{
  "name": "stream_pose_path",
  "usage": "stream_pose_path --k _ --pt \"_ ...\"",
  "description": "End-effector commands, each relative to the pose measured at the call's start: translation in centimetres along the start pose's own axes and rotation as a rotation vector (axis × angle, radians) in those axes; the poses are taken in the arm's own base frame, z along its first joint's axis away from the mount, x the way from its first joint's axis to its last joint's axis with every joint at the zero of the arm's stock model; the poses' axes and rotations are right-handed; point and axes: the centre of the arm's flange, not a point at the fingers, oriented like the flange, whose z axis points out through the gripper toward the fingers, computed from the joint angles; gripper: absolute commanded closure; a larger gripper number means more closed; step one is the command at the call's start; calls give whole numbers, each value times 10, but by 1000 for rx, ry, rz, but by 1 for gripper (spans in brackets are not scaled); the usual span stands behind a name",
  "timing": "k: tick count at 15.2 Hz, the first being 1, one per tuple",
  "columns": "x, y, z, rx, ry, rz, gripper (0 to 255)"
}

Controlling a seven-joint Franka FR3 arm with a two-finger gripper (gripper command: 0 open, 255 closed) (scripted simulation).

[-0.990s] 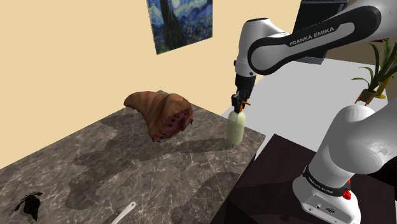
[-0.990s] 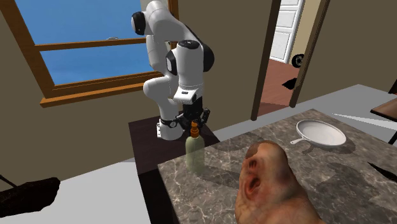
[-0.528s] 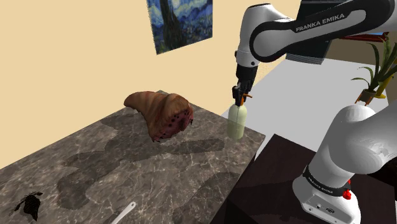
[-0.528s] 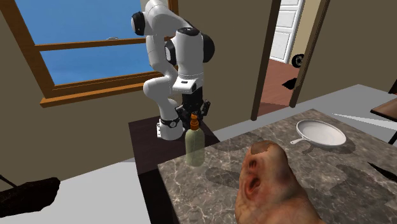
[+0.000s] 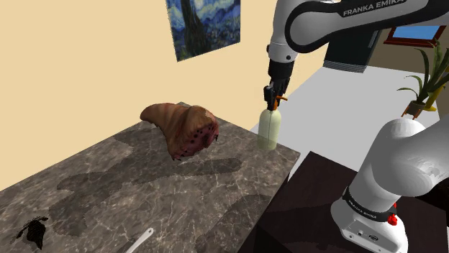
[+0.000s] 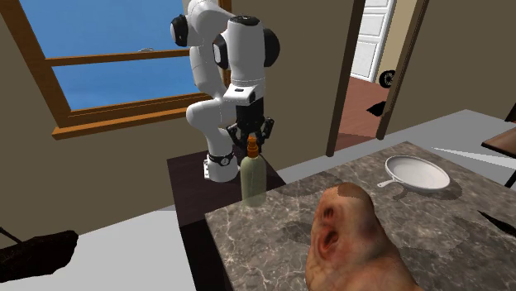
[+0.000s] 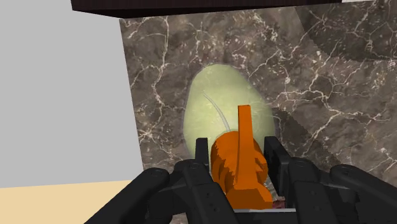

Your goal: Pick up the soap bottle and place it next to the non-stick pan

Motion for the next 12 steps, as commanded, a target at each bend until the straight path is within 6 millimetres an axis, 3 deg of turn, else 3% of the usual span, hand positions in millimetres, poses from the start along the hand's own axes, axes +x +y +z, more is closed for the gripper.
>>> stream_pose_path --k 1,12 --pt "1 0 -12 0 0 0 255" --pt "3 -1 -70 0 0 0 255"
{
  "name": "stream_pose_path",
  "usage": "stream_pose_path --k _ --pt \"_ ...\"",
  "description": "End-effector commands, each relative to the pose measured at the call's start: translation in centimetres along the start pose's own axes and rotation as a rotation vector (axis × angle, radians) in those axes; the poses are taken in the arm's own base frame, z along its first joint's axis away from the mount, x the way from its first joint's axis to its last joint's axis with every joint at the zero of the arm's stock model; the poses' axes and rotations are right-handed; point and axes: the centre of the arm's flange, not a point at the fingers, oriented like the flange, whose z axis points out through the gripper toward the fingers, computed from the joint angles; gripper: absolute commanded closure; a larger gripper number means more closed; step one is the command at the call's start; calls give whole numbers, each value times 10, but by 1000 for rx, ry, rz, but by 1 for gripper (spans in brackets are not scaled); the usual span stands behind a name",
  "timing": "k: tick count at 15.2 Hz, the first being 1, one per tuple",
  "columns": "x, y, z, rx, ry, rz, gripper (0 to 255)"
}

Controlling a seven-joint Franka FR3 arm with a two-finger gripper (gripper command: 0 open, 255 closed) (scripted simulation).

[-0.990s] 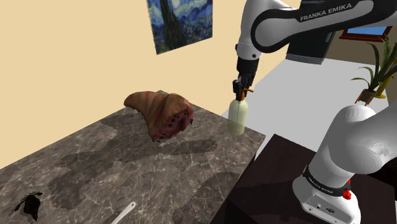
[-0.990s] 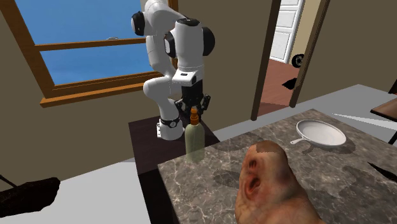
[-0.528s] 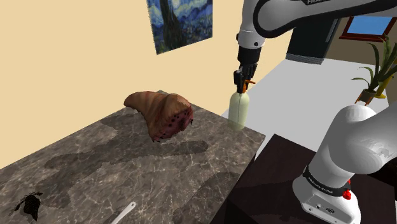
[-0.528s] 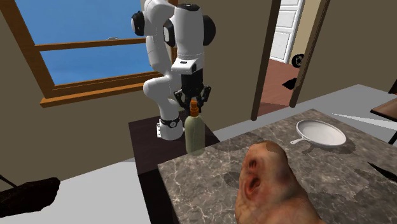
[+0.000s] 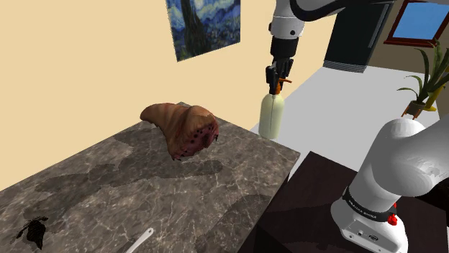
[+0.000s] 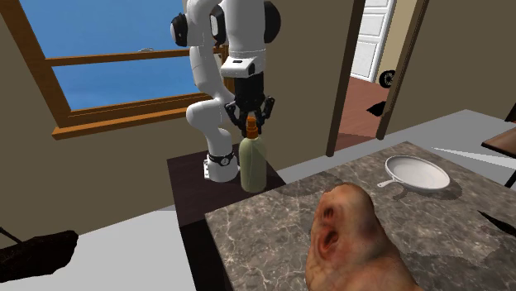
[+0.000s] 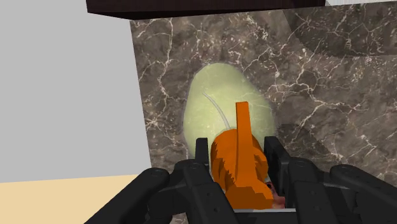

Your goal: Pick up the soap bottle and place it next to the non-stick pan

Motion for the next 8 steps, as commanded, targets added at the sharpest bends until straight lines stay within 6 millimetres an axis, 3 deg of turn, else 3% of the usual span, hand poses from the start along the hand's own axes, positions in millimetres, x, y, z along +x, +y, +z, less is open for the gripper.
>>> stream_pose_path --k 1,8 --pt "1 0 -11 0 0 0 255" --pt "2 -1 -48 0 0 0 255"
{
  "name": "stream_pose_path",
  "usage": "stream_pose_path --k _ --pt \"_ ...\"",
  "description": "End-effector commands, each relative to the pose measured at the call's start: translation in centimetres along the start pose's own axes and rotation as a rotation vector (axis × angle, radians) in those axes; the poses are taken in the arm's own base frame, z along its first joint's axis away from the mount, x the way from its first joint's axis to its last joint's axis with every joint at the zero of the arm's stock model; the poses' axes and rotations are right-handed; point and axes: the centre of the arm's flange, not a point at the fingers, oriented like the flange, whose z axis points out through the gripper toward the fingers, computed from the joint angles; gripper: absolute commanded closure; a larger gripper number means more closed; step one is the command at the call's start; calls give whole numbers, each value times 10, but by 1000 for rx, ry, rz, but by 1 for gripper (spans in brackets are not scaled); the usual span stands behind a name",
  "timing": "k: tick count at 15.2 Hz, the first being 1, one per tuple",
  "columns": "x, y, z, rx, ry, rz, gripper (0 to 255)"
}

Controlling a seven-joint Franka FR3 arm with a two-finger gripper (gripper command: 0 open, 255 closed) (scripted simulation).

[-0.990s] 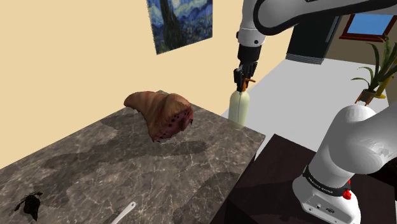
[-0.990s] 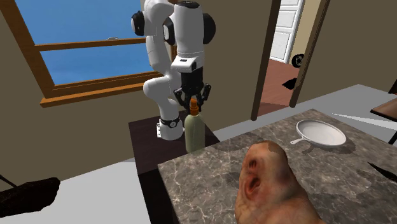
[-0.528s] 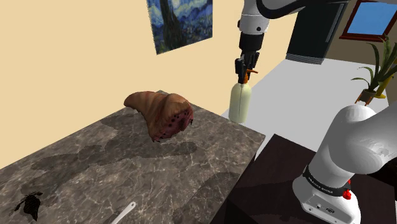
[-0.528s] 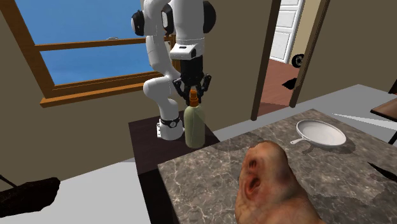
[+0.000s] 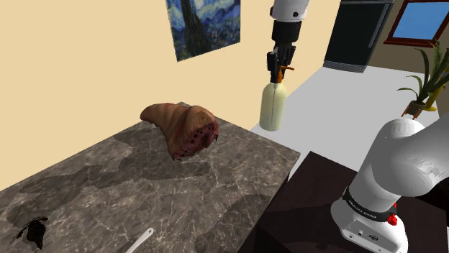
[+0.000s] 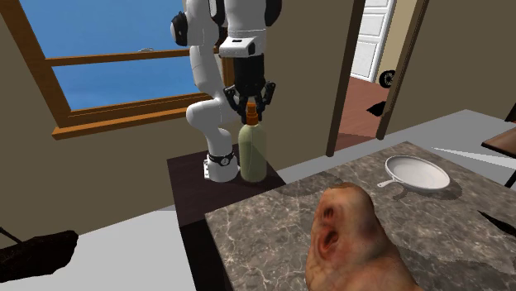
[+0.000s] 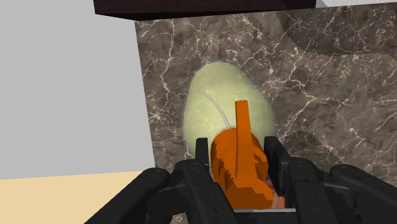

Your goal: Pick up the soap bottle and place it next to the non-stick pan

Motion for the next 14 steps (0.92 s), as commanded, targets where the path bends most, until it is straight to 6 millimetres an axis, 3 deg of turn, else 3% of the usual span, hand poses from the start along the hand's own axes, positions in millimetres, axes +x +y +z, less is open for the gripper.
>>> stream_pose_path --k 1,14 --pt "1 0 -12 0 0 0 255" --pt "3 -1 -81 0 0 0 255"
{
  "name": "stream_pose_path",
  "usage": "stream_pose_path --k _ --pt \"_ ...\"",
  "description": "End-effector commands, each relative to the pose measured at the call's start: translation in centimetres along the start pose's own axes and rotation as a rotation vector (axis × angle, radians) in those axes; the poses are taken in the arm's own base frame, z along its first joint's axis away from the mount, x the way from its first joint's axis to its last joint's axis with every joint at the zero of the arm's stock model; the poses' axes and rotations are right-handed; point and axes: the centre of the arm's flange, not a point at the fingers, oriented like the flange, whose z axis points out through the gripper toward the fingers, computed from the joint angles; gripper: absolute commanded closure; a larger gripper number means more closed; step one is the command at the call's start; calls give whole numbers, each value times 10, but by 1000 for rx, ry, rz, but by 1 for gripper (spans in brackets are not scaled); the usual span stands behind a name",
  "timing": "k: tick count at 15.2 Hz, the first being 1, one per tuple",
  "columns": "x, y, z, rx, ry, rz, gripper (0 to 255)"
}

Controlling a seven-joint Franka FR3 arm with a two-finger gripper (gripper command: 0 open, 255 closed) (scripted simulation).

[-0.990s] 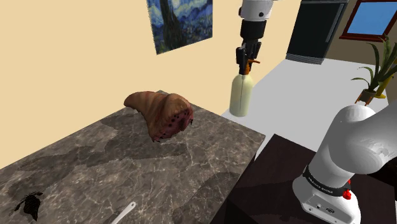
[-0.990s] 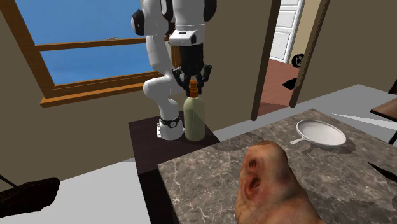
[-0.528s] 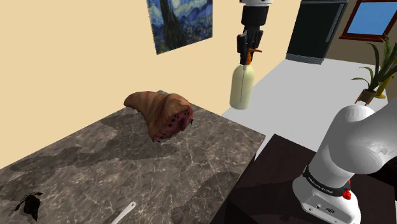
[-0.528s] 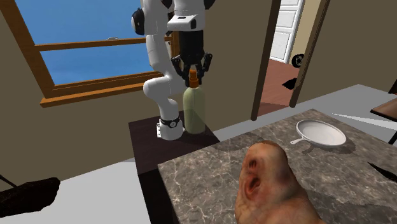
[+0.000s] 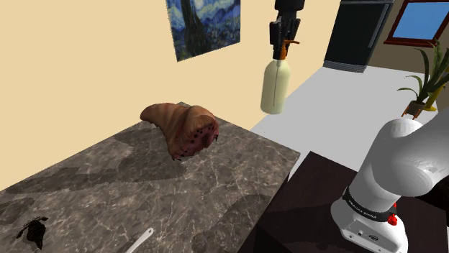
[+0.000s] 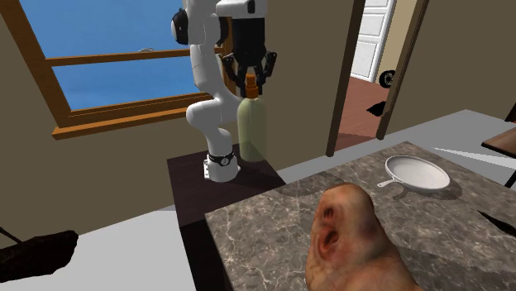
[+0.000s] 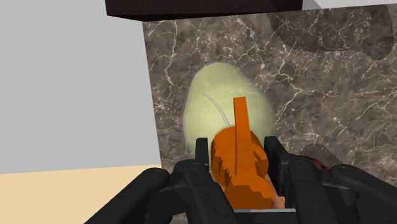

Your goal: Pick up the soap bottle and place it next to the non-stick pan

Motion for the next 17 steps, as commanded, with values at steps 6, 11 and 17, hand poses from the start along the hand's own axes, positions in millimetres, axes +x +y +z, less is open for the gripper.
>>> stream_pose_path --k 6,11,17 --pt "0 -12 -24 0 0 0 255" --pt "1 -73 1 0 0 0 255" --pt "2 -147 31 0 0 0 255"
